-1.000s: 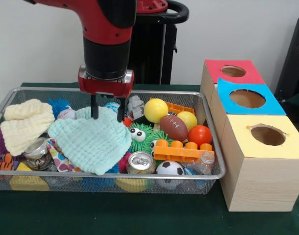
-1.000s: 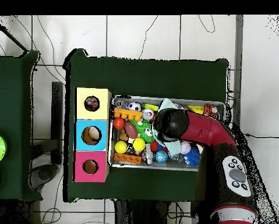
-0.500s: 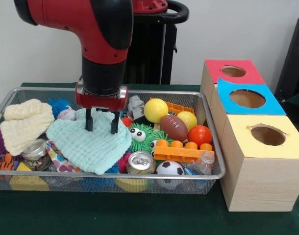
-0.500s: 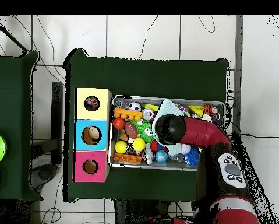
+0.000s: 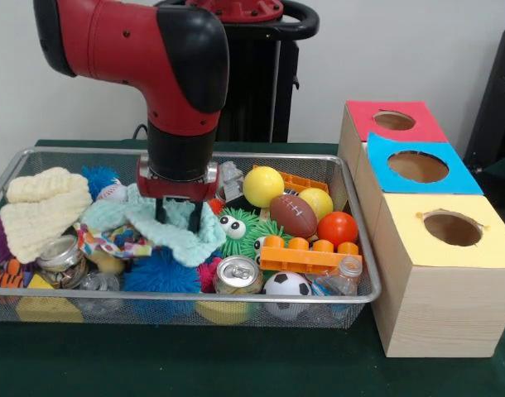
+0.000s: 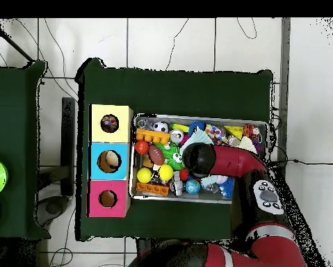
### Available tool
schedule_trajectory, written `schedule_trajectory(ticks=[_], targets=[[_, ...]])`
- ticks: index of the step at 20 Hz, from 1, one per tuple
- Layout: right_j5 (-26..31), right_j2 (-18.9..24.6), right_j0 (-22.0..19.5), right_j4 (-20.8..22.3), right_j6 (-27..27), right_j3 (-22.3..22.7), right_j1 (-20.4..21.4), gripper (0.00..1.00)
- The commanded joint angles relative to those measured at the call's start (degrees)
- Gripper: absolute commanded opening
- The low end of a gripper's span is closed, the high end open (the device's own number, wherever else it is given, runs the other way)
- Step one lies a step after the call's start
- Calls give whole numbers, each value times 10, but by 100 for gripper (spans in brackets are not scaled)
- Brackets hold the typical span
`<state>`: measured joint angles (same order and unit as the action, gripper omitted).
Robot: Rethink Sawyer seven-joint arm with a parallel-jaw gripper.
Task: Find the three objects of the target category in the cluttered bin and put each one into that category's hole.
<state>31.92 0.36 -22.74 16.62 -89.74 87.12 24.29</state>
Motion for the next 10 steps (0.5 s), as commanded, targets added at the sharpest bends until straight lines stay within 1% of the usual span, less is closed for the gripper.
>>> schedule_trajectory(ticks=[1, 4, 7, 10], targets=[[-23, 13, 2, 35, -29, 3, -36, 0], [-27, 12, 6, 32, -37, 0, -32, 0], [-20, 21, 2, 25, -31, -6, -34, 0], [9, 30, 2, 11, -26, 2, -11, 0]])
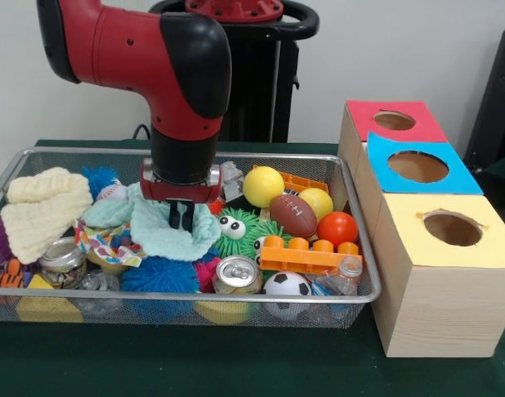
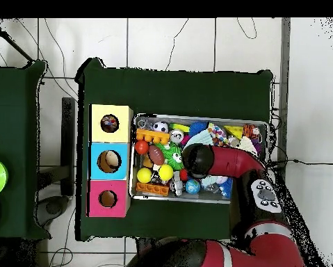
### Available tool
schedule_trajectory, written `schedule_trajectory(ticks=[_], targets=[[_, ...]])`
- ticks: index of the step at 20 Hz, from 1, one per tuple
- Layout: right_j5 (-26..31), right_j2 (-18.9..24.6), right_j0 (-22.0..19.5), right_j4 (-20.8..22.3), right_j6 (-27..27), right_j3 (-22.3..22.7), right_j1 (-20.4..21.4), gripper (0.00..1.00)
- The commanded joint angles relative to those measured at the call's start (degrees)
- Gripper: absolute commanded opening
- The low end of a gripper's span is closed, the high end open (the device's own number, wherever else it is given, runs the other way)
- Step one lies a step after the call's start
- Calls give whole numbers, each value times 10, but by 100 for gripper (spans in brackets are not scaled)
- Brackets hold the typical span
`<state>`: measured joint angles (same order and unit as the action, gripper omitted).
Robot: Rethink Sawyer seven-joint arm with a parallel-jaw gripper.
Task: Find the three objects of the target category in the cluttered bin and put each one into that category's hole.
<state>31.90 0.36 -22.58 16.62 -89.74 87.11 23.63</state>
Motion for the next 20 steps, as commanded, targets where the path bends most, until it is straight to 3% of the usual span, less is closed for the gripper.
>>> schedule_trajectory(ticks=[1, 7, 11, 20], targets=[[23, 36, -1, 4, -21, 7, 8, 0], [108, 82, -8, -48, -5, 27, 75, 0], [142, 103, -8, -71, 0, 26, 91, 0], [119, 132, -9, -99, -19, 67, 76, 0]])
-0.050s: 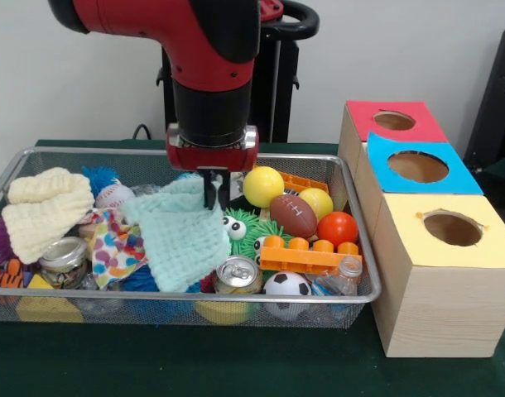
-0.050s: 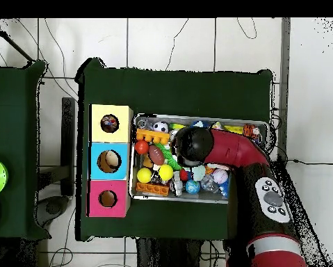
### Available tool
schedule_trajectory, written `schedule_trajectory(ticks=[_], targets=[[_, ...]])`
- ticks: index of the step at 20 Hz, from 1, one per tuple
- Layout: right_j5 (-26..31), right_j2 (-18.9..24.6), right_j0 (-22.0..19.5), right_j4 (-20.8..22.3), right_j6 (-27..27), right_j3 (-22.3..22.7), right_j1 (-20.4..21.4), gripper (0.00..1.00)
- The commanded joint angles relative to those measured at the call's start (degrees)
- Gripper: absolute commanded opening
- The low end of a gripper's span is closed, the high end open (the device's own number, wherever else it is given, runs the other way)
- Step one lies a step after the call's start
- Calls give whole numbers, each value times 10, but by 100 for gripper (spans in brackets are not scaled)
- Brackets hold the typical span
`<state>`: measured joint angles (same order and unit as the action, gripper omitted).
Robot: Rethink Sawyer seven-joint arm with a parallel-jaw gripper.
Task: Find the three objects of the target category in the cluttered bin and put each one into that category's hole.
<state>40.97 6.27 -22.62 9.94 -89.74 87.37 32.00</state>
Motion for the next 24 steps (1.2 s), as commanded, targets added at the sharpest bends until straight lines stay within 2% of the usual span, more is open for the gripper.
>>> schedule_trajectory(ticks=[1, 6, 13, 17, 24], targets=[[23, 72, -6, -33, -24, 69, -9, 0], [-6, 64, 3, -27, -46, 92, -12, 0], [-29, 60, 12, -31, -68, 142, 16, 0], [-25, 59, 19, -44, -79, 163, 36, 0], [-4, 68, 16, -68, -65, 189, 67, 0]])
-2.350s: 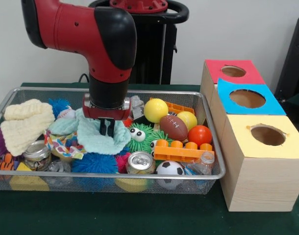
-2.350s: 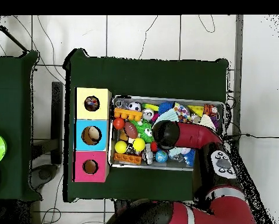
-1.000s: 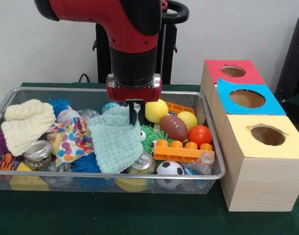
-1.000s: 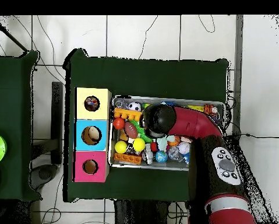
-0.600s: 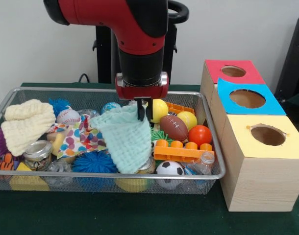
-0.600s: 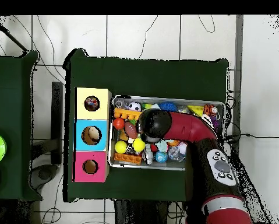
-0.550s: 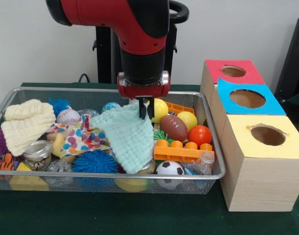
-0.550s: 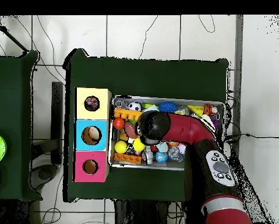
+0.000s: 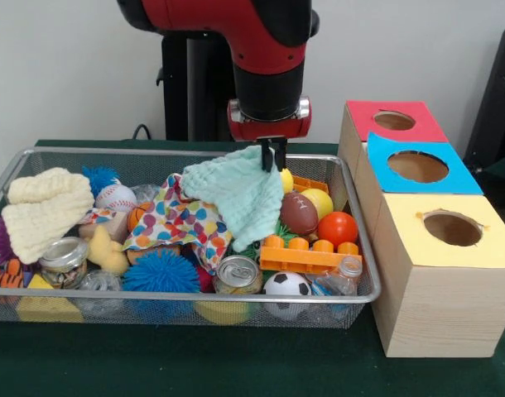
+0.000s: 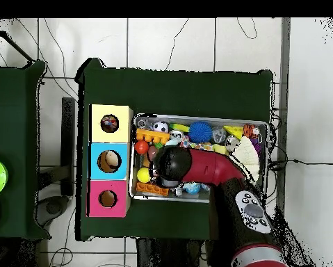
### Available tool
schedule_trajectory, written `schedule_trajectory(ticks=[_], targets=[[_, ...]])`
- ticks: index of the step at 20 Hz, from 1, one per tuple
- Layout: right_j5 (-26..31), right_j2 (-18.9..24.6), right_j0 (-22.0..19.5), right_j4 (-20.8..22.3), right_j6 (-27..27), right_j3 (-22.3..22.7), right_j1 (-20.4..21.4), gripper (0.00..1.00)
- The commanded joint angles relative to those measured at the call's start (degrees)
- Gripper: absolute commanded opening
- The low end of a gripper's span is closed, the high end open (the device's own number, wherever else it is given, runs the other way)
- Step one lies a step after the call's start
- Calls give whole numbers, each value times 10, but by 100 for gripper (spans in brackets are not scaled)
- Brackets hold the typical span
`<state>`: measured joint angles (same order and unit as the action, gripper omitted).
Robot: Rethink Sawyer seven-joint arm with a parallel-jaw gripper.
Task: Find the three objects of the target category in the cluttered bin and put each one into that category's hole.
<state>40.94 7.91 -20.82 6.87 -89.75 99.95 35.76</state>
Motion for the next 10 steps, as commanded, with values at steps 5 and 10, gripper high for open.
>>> schedule_trajectory(ticks=[5, 10], targets=[[-28, 41, 6, -31, -68, 54, 17, 0], [-59, 18, 14, -12, -80, 19, -11, 0]])
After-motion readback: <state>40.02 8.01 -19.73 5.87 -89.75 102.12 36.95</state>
